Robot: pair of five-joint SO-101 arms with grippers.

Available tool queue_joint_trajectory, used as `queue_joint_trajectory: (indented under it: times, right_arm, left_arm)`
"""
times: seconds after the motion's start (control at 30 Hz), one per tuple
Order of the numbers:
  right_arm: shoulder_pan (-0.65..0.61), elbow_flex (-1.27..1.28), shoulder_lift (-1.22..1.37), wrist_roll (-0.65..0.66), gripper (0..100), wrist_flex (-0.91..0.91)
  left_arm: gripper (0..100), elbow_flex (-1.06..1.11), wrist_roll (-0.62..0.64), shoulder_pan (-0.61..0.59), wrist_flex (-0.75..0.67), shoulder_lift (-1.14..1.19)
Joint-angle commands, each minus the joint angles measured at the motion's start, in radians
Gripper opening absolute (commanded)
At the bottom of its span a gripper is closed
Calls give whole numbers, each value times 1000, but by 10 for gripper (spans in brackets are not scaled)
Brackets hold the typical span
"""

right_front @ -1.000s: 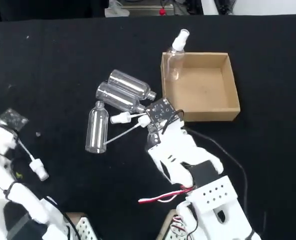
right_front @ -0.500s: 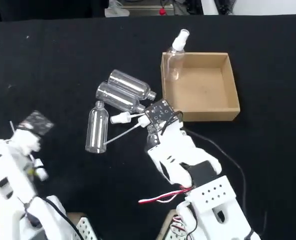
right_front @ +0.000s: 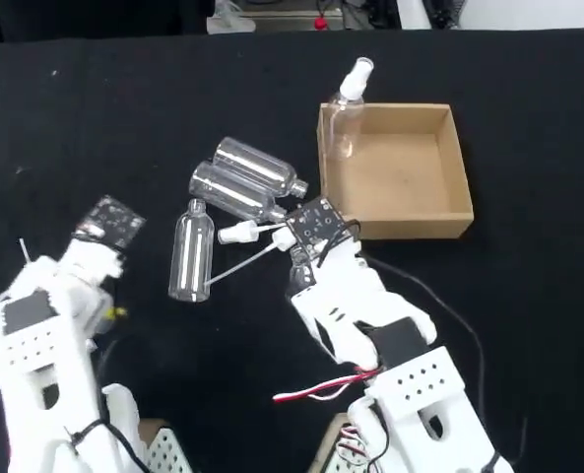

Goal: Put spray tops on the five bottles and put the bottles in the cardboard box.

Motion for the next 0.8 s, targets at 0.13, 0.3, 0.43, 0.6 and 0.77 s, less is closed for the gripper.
queue_joint_trajectory:
  times: [0.13,0.3,0.43,0.6,0.77]
  right_arm:
    - [-15,-10,-22,-8,11,-29]
    - [-15,-7,-22,-8,11,-29]
    - [-44,-4,-22,-8,11,-28]
    - [-61,5,-22,-8,11,-29]
    - [-63,5,-22,-8,11,-29]
  left_arm:
    - [297,-81,-325,-285,97,-11]
    - [297,125,-405,-378,-157,-14]
    - [297,239,-402,-358,-213,-21]
    - [295,239,-216,-265,-224,-23]
    - [296,133,91,-82,-193,-12]
